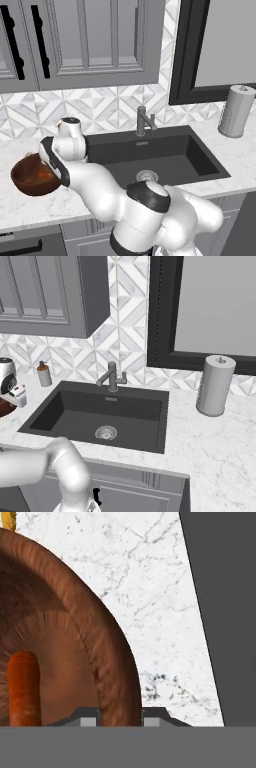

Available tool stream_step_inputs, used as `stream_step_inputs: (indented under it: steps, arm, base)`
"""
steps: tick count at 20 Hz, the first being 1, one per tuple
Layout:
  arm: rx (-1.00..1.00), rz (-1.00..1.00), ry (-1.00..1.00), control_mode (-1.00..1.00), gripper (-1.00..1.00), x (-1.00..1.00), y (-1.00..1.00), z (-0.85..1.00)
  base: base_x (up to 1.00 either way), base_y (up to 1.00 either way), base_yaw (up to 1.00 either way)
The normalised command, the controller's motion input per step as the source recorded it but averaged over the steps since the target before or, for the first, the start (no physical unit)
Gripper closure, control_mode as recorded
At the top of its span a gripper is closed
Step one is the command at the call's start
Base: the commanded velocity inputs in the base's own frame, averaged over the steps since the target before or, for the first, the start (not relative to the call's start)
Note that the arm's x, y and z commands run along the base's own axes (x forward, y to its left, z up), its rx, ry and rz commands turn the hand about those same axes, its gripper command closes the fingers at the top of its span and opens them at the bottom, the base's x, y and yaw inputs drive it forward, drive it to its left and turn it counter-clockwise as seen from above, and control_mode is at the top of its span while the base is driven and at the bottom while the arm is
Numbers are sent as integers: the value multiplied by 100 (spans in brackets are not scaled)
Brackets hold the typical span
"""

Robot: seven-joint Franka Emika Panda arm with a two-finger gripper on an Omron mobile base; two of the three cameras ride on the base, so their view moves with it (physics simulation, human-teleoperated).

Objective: Pick the carrot from the sink and place it in the bowl. Then pick the bowl and place it in the microwave. Then close the microwave door and press the start button.

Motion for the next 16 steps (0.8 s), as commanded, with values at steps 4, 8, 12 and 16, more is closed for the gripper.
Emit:
stream_step_inputs:
  steps: [4, 8, 12, 16]
  arm:
    - [0, -26, -19, -100, 100, -73, -66, 66]
    - [0, -25, -24, -100, 100, -95, -73, 58]
    - [0, -25, -9, -100, 100, -77, -83, 51]
    - [0, -26, 0, -100, 100, -37, -85, 66]
  base:
    - [0, 0, 0]
    - [0, 0, 0]
    - [0, 0, 0]
    - [0, 0, 0]
